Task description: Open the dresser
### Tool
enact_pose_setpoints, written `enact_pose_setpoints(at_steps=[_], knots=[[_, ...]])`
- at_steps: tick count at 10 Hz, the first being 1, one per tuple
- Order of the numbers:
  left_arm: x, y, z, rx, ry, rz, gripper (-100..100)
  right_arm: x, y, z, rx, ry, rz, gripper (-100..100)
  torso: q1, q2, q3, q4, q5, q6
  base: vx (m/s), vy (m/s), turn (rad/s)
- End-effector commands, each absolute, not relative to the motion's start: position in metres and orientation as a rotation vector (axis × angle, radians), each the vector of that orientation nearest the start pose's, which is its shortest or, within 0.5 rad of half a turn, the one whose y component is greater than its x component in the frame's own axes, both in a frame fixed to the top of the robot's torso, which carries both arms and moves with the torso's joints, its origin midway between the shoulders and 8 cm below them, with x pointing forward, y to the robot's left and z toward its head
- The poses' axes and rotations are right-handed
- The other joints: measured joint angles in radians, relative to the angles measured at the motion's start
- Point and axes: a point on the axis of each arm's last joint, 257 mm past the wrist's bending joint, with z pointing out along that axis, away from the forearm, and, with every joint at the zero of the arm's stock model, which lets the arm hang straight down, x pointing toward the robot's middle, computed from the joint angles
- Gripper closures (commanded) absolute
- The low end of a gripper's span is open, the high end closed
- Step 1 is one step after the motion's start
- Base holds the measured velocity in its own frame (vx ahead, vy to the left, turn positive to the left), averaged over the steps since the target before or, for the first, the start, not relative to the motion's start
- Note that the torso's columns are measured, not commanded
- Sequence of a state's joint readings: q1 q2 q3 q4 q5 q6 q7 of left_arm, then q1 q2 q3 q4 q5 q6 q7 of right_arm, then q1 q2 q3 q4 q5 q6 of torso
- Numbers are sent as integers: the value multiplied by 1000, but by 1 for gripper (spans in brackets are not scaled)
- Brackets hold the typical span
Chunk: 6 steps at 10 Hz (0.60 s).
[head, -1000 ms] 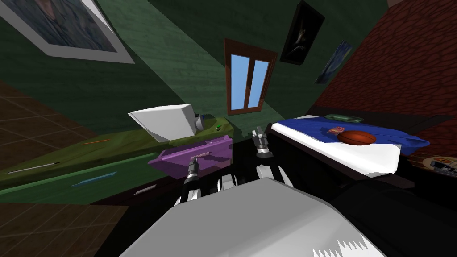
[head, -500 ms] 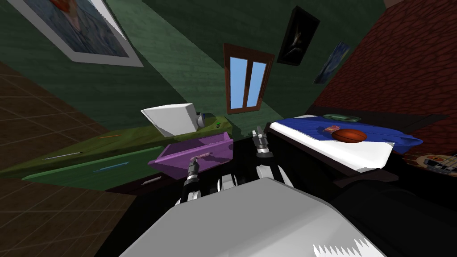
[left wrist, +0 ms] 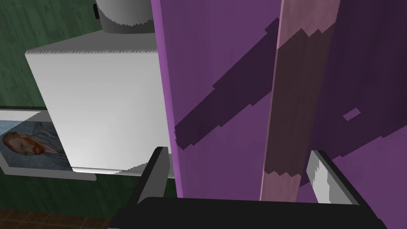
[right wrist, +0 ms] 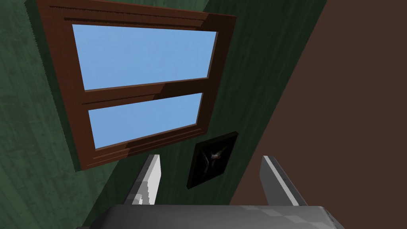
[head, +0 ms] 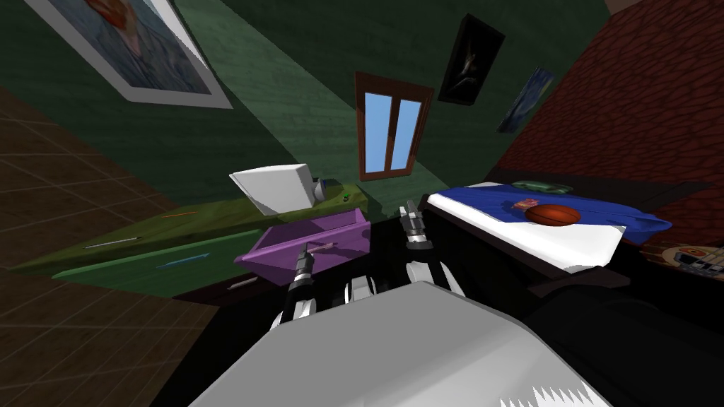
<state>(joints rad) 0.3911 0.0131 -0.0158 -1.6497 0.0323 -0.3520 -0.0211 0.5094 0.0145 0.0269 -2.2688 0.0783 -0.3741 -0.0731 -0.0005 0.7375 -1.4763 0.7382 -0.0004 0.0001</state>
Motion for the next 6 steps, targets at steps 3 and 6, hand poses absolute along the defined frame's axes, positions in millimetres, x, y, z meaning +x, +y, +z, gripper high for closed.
enact_pose_setpoints(at_steps=[3,6], knots=[[424,282,-249,-1200,1087,-1131,-100,367,-270,-10,774,723,1304,0,0,2,1,1,0,0,-11,-5,-6],[421,281,-256,-1220,1103,-1120,0,367,-270,-10,774,723,1304,0,-2,5,3,4,-2,0,-4,-2,0]])
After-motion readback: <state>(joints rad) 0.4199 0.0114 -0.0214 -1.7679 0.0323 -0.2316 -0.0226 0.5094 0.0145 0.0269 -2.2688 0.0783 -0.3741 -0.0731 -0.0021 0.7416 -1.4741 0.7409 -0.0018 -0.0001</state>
